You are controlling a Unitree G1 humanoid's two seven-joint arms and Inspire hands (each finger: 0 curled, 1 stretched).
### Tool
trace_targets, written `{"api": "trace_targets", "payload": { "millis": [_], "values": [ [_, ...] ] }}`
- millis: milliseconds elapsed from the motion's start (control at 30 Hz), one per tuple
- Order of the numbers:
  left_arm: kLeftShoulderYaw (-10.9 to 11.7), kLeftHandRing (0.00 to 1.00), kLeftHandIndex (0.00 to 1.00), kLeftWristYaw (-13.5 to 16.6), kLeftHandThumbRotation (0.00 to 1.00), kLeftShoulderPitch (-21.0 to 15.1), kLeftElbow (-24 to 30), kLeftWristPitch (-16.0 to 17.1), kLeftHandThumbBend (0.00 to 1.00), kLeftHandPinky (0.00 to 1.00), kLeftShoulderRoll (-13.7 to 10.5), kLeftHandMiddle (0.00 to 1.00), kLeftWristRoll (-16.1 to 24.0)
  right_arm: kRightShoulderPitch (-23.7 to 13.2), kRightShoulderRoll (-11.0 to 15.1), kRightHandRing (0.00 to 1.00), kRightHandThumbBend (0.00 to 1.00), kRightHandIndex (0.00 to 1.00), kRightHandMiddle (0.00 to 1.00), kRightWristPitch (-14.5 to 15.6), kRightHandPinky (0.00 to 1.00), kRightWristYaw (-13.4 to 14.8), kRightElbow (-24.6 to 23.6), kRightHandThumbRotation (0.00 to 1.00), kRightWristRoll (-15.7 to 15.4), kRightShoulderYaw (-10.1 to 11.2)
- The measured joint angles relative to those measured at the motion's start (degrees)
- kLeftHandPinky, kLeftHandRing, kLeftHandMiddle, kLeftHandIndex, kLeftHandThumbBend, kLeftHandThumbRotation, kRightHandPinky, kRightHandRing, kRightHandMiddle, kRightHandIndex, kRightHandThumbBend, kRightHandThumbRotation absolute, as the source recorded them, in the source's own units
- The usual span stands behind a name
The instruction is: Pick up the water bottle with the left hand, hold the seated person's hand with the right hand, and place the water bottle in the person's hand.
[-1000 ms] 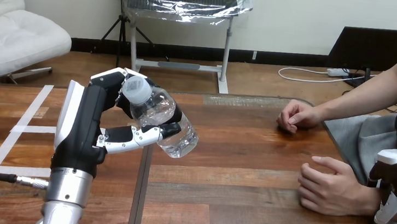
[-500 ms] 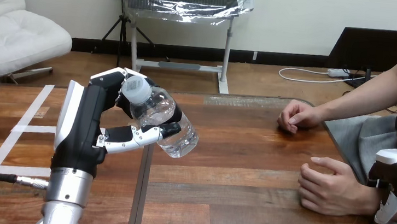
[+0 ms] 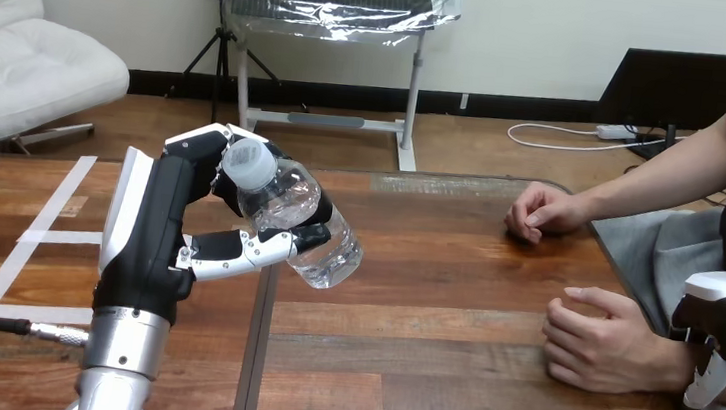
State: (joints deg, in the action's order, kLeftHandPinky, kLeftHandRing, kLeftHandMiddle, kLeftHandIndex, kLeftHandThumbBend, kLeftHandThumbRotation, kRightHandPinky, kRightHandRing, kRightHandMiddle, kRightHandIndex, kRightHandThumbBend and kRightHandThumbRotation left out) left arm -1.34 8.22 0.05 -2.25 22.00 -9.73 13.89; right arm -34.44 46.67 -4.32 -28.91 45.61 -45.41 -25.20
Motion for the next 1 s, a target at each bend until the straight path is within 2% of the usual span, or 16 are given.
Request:
{"api": "trace_targets", "payload": {
  "millis": [467,867,1000],
  "values": [
    [0.0,0.4,0.48,0.0,0.0,0.0,0.0,0.0,0.64,0.38,0.0,0.44,0.1,0.3,0.2,0.68,0.61,0.79,0.78,-0.7,0.59,0.4,0.0,0.04,0.5,0.2],
    [0.1,0.4,0.48,0.0,0.0,0.0,0.0,0.0,0.64,0.39,0.0,0.44,0.2,0.3,0.0,0.68,0.63,0.77,0.76,-0.7,0.59,1.0,0.4,0.05,0.5,0.2],
    [0.1,0.4,0.48,0.0,0.0,0.0,0.0,0.0,0.64,0.39,0.0,0.44,0.2,0.3,-0.1,0.72,0.62,0.77,0.78,-0.7,0.66,1.5,0.7,0.05,0.3,0.1]
  ]
}}
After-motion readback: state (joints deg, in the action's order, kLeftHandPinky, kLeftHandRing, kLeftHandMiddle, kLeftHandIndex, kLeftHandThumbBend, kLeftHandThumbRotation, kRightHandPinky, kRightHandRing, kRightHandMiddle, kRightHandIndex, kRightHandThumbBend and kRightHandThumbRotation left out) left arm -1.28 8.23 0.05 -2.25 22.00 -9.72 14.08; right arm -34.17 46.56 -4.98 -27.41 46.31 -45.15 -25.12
